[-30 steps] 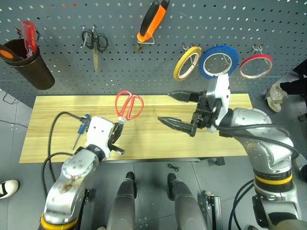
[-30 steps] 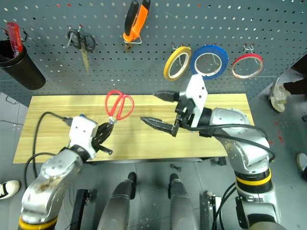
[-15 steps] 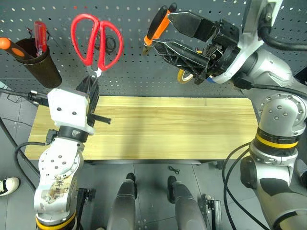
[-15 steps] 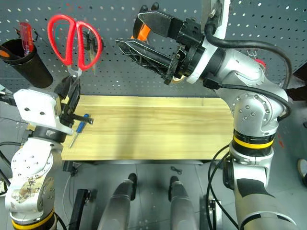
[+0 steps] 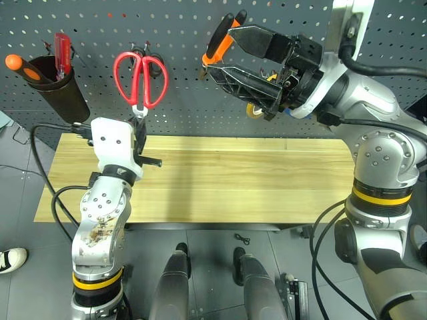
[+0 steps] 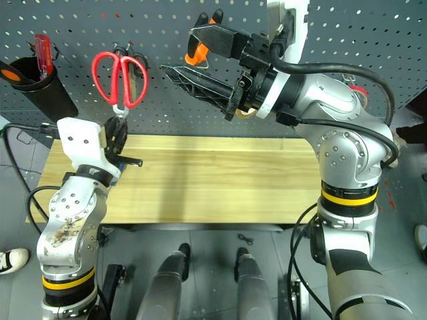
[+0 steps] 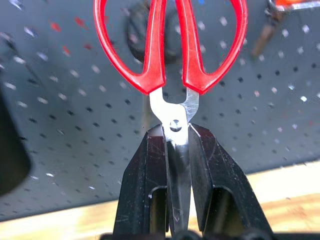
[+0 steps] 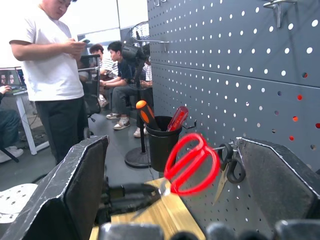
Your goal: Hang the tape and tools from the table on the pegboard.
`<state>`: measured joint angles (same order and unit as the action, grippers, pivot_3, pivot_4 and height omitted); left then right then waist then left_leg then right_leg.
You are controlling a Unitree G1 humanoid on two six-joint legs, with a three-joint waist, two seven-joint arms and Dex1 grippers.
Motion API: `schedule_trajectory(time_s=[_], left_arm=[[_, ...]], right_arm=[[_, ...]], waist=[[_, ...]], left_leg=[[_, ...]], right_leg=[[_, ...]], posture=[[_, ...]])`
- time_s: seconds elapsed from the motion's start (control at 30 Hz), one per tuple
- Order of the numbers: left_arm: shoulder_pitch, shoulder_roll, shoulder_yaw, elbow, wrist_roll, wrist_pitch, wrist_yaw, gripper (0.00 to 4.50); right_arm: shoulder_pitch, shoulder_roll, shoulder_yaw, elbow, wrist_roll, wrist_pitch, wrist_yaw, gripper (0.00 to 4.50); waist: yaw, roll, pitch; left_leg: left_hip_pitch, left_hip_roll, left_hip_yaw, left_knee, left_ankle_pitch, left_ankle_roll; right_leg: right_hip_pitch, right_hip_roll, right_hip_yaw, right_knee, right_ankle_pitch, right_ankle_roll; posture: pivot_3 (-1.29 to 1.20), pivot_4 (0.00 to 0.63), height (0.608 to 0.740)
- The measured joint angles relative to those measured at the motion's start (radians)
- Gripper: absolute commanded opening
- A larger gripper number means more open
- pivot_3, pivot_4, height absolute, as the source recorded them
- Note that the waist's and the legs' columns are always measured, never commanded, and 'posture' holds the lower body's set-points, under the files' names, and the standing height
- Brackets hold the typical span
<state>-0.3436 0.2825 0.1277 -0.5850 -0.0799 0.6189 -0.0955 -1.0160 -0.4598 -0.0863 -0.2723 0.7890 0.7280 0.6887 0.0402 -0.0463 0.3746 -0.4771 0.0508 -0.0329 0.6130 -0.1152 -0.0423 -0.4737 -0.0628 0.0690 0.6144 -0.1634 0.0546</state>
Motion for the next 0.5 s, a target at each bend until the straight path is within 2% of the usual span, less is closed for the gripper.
schedule_trajectory(time_s=[0.07, 0.13, 0.2, 0.37, 0.5], left_arm=[[-0.019, 0.000, -0.004, 0.031, -0.004, -0.001, -0.009, 0.12], [-0.050, 0.000, 0.000, 0.074, -0.005, -0.008, -0.013, 1.15], [-0.071, 0.000, 0.005, 0.111, -0.005, -0.012, -0.015, 1.88], [-0.071, -0.002, 0.010, 0.158, -0.005, -0.042, -0.017, 4.38], [0.018, 0.021, 0.022, 0.173, -0.002, -0.093, -0.036, 4.45]], right_arm=[[0.000, 0.000, 0.001, 0.000, -0.001, 0.000, -0.004, 4.50], [0.001, 0.000, 0.002, 0.000, -0.003, 0.000, -0.011, 4.50], [0.003, 0.000, 0.005, -0.001, -0.004, 0.000, -0.015, 4.50], [0.019, 0.005, 0.029, -0.001, -0.024, 0.000, -0.018, 4.50], [0.087, 0.019, 0.050, -0.027, -0.033, -0.001, -0.017, 4.50]], waist=[[-0.001, 0.000, 0.000], [-0.001, 0.000, 0.000], [-0.001, 0.000, -0.001], [-0.002, 0.000, -0.001], [-0.005, 0.000, -0.001]], left_leg=[[0.000, 0.000, 0.000, 0.001, 0.000, 0.000], [0.000, 0.000, 0.000, 0.001, 0.000, 0.000], [0.000, 0.000, 0.000, 0.001, 0.000, 0.000], [0.000, 0.000, 0.000, 0.001, 0.000, 0.000], [0.001, 0.000, 0.000, 0.001, 0.000, 0.000]], right_leg=[[0.000, 0.000, 0.000, 0.000, 0.000, 0.000], [0.000, 0.000, 0.000, 0.001, 0.000, 0.000], [0.000, 0.000, 0.000, 0.001, 0.000, 0.000], [0.000, 0.000, 0.000, 0.002, 0.001, -0.001], [0.000, 0.000, 0.000, 0.002, 0.001, -0.001]], posture=[[0.14, 0.296, 0.740], [0.14, 0.296, 0.740], [0.13, 0.302, 0.740], [0.13, 0.313, 0.740], [0.14, 0.345, 0.740]])
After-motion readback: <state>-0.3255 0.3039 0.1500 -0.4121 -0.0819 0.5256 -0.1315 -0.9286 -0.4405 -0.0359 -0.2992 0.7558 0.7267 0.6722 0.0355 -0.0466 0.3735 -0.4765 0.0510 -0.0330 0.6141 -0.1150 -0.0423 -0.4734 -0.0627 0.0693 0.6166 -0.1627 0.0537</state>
